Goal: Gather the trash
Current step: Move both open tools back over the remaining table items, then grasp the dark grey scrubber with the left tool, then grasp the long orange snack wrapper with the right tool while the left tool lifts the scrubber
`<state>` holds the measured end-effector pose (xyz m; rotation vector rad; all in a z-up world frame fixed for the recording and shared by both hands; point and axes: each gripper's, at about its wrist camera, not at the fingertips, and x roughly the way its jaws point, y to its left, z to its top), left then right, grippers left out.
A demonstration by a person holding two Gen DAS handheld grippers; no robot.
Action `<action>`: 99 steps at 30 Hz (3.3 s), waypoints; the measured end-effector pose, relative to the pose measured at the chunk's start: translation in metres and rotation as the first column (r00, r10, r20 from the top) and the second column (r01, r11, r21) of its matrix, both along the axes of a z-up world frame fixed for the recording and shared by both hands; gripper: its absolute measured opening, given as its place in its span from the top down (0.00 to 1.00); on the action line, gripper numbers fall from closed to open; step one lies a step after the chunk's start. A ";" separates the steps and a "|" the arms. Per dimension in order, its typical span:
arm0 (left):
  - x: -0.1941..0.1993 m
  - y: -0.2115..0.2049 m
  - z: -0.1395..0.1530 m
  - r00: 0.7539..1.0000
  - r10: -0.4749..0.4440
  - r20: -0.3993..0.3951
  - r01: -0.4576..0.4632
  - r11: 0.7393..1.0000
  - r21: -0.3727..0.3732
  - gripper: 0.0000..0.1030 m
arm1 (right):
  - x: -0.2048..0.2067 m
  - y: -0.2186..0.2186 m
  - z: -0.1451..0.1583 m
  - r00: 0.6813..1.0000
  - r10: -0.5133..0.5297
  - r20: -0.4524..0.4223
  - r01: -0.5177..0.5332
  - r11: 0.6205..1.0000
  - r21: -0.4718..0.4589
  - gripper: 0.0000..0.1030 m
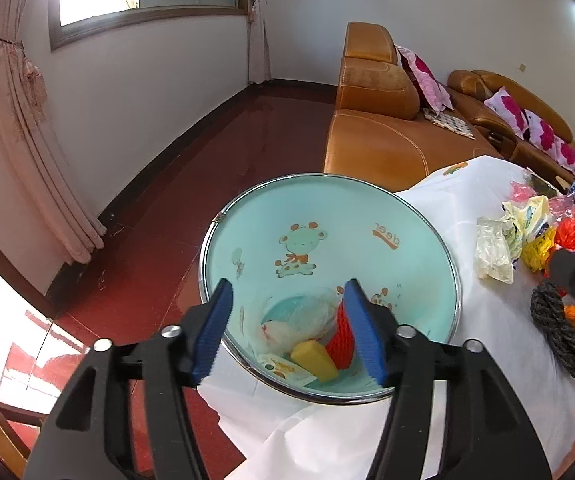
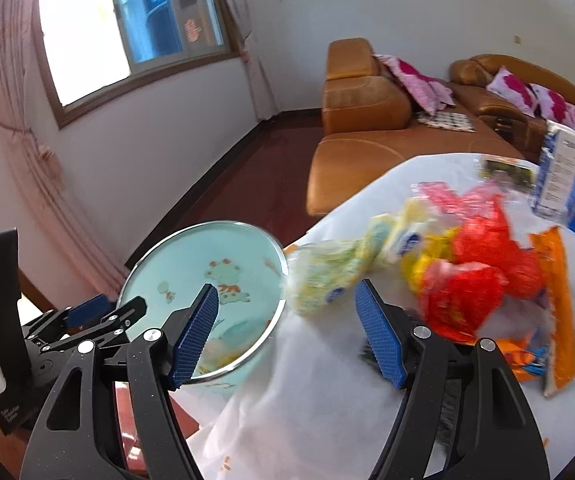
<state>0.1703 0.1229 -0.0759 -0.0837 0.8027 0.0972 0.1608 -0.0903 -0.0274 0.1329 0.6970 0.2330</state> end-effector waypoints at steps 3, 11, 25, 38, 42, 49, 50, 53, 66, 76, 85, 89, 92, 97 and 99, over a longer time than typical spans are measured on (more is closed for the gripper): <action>-0.003 -0.005 0.004 1.000 -0.006 0.002 0.006 1.000 0.001 0.41 | -0.010 -0.021 0.003 0.998 -0.055 0.009 0.055 0.998 0.006 0.31; -0.016 -0.027 0.008 0.999 -0.045 0.002 0.045 0.999 -0.001 0.29 | -0.042 -0.086 -0.002 0.975 -0.222 0.000 0.222 0.975 -0.012 0.32; -0.031 -0.106 0.001 0.977 -0.213 -0.029 0.212 0.976 -0.054 0.29 | -0.089 -0.180 -0.027 0.916 -0.398 -0.046 0.398 0.917 -0.016 0.39; -0.034 -0.186 0.010 0.953 -0.302 -0.008 0.301 0.952 -0.058 0.29 | -0.108 -0.220 -0.029 0.901 -0.430 -0.056 0.432 0.902 0.025 0.45; -0.028 -0.212 0.011 0.949 -0.314 -0.006 0.313 0.948 -0.062 0.29 | -0.112 -0.230 -0.031 0.897 -0.437 -0.065 0.440 0.897 0.044 0.45; -0.021 -0.244 -0.008 0.942 -0.331 -0.051 0.329 0.943 -0.055 0.34 | -0.108 -0.238 -0.034 0.906 -0.416 -0.081 0.422 0.904 0.070 0.45; -0.020 -0.247 -0.013 0.941 -0.333 -0.066 0.330 0.943 -0.050 0.41 | -0.105 -0.238 -0.034 0.908 -0.411 -0.083 0.417 0.906 0.071 0.45; -0.020 -0.247 -0.021 0.939 -0.336 -0.077 0.333 0.942 -0.052 0.48 | -0.098 -0.237 -0.035 0.919 -0.384 -0.090 0.391 0.917 0.078 0.45; -0.040 -0.225 -0.001 0.909 -0.417 -0.009 0.416 0.908 -0.040 0.81 | -0.045 -0.230 -0.038 0.957 -0.267 -0.118 0.276 0.958 0.074 0.45; -0.055 -0.205 0.023 0.897 -0.437 0.065 0.439 0.899 -0.005 0.81 | -0.021 -0.222 -0.063 0.948 -0.238 -0.210 0.253 0.966 0.049 0.64; -0.056 -0.191 0.028 0.900 -0.427 0.087 0.430 0.903 -0.019 0.81 | -0.035 -0.219 -0.056 0.947 -0.246 -0.205 0.260 0.965 0.042 0.84; -0.058 -0.183 0.032 0.902 -0.419 0.102 0.423 0.906 -0.023 0.81 | -0.050 -0.222 -0.040 0.944 -0.288 -0.161 0.301 0.951 0.068 0.85; -0.060 -0.179 0.036 0.903 -0.413 0.117 0.418 0.908 -0.019 0.81 | -0.065 -0.218 -0.024 0.944 -0.310 -0.109 0.318 0.946 0.058 0.86; -0.058 -0.161 0.043 0.915 -0.377 0.141 0.384 0.923 -0.022 0.81 | -0.084 -0.201 -0.002 0.948 -0.317 -0.024 0.317 0.948 0.025 0.86; -0.057 -0.151 0.045 0.923 -0.356 0.145 0.362 0.932 -0.018 0.81 | -0.086 -0.193 0.006 0.952 -0.307 -0.002 0.307 0.951 0.024 0.86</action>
